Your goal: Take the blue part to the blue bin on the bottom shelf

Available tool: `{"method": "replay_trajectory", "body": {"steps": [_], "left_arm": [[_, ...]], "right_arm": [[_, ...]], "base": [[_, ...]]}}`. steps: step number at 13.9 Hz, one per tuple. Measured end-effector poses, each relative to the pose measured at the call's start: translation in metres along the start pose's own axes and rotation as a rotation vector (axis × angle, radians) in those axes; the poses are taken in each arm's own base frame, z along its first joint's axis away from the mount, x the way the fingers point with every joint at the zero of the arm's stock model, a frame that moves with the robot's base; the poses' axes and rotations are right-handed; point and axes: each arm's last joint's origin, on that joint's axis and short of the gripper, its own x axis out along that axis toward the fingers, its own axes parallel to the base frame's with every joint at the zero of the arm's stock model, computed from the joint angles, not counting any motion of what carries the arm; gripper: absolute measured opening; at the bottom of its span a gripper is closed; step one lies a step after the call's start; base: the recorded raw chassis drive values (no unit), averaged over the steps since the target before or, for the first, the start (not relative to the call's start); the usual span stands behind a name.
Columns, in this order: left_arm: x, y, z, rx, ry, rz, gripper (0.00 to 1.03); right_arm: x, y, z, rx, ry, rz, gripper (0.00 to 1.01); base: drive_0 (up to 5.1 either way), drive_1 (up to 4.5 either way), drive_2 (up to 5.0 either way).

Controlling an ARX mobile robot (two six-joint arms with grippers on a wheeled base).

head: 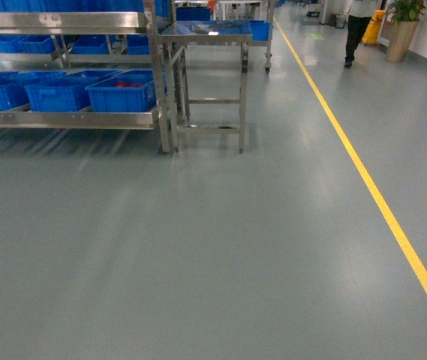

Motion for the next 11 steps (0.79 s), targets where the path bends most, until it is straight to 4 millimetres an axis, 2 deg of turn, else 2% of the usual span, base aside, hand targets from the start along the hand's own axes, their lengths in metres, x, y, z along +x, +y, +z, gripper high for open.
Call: {"method": "replay_trajectory", "body": {"steps": [11], "left_arm": [[0.0, 0.0, -0.0005, 0.002, 0.004, 0.001, 0.43]], "right_arm": [[0.0, 0.0, -0.0001, 0.0, 0.002, 0.0, 0.98]], "base": [[0.0, 4.15, -4.1]]}}
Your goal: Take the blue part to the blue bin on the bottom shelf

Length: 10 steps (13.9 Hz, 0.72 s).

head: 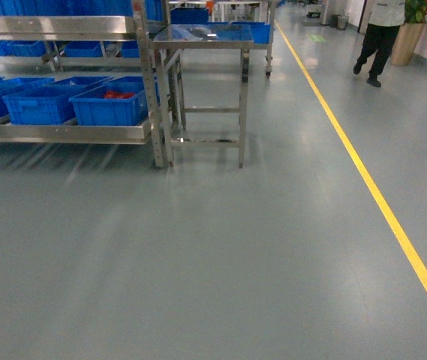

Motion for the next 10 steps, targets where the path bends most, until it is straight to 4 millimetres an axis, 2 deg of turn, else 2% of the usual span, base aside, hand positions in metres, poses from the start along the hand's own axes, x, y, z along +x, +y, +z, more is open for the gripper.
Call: {"method": "replay_trajectory", "body": {"steps": [10], "left_arm": [[0.0, 0.0, 0.0004, -0.002, -0.005, 0.0, 0.43]], "right_arm": [[0.0, 0.0, 0.0002, 0.0, -0.002, 0.0, 0.98]], "base": [[0.0, 4.08, -4.2]]}}
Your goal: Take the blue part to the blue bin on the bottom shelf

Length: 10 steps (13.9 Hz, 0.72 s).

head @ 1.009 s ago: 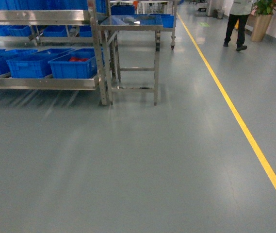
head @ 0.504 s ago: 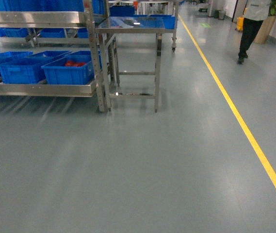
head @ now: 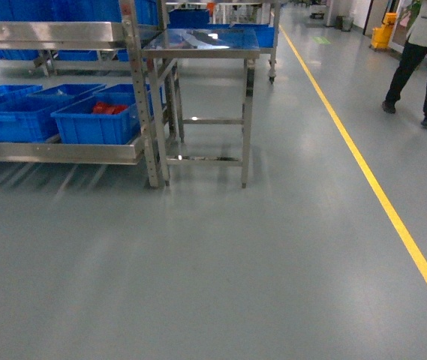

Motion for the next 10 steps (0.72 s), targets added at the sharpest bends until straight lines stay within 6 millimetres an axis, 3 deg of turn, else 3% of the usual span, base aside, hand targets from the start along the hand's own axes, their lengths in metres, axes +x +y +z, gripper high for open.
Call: {"method": "replay_trajectory", "body": {"steps": [10], "left_arm": [[0.0, 0.0, 0.0, -0.001, -0.002, -0.001, 0.43]], "right_arm": [[0.0, 0.0, -0.0001, 0.0, 0.001, 0.0, 0.98]], "base": [[0.0, 4.14, -4.1]]}}
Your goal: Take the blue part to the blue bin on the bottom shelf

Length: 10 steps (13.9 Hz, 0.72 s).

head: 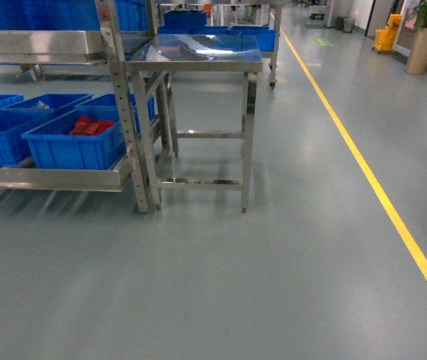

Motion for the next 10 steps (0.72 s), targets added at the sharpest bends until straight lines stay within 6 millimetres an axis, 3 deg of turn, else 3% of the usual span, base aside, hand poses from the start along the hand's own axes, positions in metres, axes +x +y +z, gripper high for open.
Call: {"method": "replay_trajectory", "body": {"steps": [10], "left_arm": [[-0.0001, 0.0001, -0.0003, 0.001, 0.002, 0.001, 0.43]], "right_arm": [[0.0, 0.0, 0.0001, 0.0, -0.001, 0.0, 0.98]], "base": [[0.1, 4.23, -4.0]]}}
